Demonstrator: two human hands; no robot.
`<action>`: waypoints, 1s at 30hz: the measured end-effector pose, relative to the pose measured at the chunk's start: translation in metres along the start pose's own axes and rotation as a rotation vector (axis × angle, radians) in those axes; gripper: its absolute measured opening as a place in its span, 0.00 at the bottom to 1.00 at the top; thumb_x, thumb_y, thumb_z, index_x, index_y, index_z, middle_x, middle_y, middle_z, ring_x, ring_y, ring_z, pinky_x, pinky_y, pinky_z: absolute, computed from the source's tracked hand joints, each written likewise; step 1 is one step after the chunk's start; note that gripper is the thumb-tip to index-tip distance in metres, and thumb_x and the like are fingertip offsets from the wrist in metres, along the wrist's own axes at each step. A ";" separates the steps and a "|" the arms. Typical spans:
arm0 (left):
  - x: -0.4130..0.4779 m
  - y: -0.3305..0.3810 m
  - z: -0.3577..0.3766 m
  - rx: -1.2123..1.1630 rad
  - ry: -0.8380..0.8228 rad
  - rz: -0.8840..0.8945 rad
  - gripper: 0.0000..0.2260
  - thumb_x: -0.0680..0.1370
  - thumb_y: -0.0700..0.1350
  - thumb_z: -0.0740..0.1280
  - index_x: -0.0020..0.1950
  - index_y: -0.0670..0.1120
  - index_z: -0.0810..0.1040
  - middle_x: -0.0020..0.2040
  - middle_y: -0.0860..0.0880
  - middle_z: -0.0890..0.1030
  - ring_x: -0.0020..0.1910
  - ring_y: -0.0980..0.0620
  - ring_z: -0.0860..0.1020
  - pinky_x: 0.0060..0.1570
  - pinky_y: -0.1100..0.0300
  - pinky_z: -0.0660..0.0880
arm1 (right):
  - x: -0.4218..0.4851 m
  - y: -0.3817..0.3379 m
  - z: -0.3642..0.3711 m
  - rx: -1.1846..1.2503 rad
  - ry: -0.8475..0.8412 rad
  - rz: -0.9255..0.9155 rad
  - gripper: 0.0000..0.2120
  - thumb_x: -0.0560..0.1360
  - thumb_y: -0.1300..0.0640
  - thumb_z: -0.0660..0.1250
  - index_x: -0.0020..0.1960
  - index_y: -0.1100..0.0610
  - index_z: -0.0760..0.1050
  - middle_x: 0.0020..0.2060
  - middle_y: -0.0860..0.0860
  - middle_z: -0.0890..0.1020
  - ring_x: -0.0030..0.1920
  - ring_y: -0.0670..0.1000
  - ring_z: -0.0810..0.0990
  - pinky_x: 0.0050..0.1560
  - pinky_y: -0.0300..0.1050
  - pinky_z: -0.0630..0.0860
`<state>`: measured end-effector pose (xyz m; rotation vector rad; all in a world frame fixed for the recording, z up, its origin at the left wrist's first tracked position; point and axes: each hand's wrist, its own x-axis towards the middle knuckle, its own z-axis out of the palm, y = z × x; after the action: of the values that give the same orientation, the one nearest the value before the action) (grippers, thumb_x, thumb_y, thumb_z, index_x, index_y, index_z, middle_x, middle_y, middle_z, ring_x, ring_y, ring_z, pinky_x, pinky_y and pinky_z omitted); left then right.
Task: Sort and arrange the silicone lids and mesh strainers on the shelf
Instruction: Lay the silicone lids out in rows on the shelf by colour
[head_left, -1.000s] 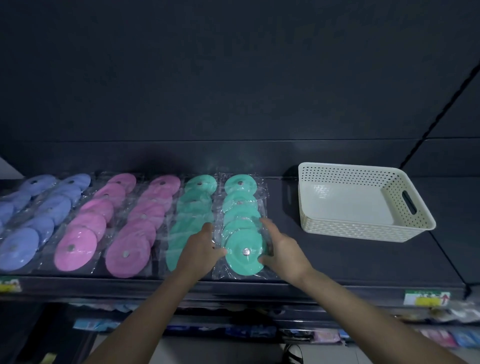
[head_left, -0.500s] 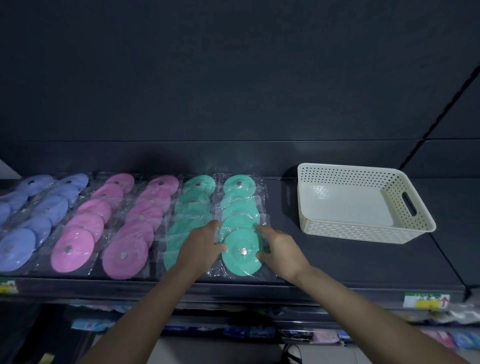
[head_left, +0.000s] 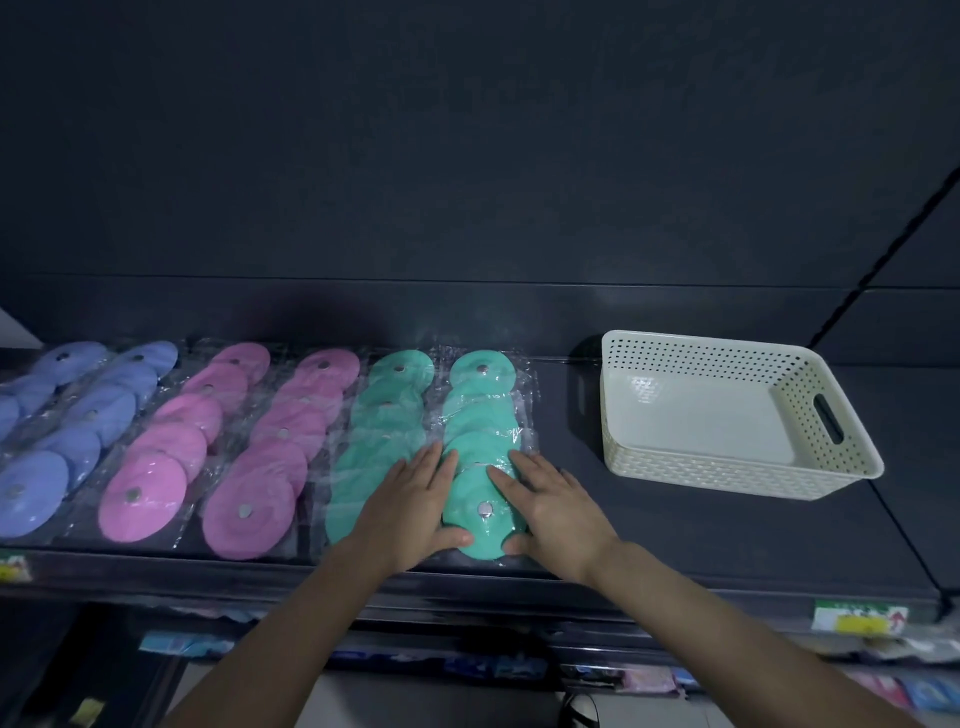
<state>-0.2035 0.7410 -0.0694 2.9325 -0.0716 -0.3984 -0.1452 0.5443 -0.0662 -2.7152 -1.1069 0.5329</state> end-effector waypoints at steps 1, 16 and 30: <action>0.001 0.000 -0.001 0.002 -0.006 0.005 0.45 0.75 0.65 0.62 0.78 0.44 0.40 0.78 0.44 0.40 0.77 0.49 0.42 0.74 0.53 0.41 | 0.001 0.000 0.000 -0.002 -0.002 0.003 0.40 0.76 0.47 0.66 0.77 0.46 0.44 0.78 0.51 0.43 0.77 0.51 0.40 0.76 0.53 0.44; 0.052 -0.003 -0.028 -0.401 0.178 -0.110 0.29 0.77 0.60 0.61 0.74 0.47 0.60 0.72 0.44 0.64 0.70 0.45 0.65 0.68 0.49 0.65 | 0.051 0.023 -0.024 0.502 0.314 0.269 0.14 0.77 0.52 0.65 0.57 0.59 0.74 0.52 0.56 0.77 0.52 0.54 0.75 0.47 0.43 0.72; 0.073 -0.007 -0.025 -0.417 0.194 -0.159 0.25 0.78 0.47 0.64 0.73 0.44 0.62 0.72 0.44 0.64 0.71 0.43 0.64 0.67 0.50 0.66 | 0.081 0.028 -0.034 0.627 0.337 0.444 0.07 0.76 0.60 0.62 0.41 0.62 0.74 0.36 0.55 0.78 0.36 0.53 0.73 0.29 0.39 0.64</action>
<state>-0.1260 0.7464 -0.0663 2.5524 0.2422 -0.1264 -0.0600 0.5807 -0.0645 -2.3422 -0.1927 0.3699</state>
